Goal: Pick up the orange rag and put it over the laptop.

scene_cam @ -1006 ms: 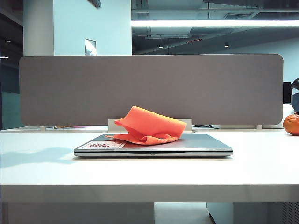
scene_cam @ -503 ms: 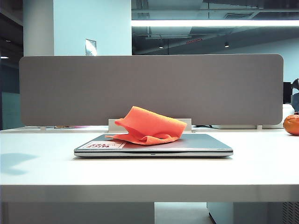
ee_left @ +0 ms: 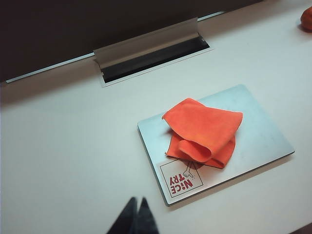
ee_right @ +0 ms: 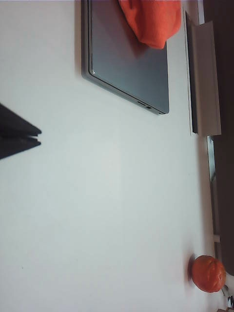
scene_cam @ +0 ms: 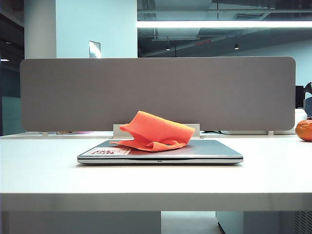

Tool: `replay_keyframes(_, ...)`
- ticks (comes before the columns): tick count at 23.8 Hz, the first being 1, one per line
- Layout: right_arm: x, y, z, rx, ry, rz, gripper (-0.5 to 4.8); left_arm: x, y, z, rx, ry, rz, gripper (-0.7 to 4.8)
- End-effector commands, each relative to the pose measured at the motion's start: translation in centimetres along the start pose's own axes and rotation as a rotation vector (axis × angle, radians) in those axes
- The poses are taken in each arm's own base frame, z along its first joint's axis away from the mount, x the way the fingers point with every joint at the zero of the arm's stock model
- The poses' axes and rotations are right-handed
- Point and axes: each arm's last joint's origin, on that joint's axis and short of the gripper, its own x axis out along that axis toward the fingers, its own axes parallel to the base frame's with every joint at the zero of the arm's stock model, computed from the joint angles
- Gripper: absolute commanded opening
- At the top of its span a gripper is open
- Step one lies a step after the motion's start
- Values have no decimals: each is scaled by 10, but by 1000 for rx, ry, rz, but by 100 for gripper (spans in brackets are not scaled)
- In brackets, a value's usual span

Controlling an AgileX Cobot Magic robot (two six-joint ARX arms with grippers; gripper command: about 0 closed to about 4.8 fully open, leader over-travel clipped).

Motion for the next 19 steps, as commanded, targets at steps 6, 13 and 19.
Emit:
replay_keyframes(6,0,0,0,-3,-8,1,-5,1,0,1,-7,-4,3,-6)
replay_keyframes(13,0,0,0,-3,-8,1,-5,1,0,1,3,-9,6,-6)
replay_keyframes(19,0,0,0,-3,-9,1,-5,8,17,9,-63,-120,123,-6)
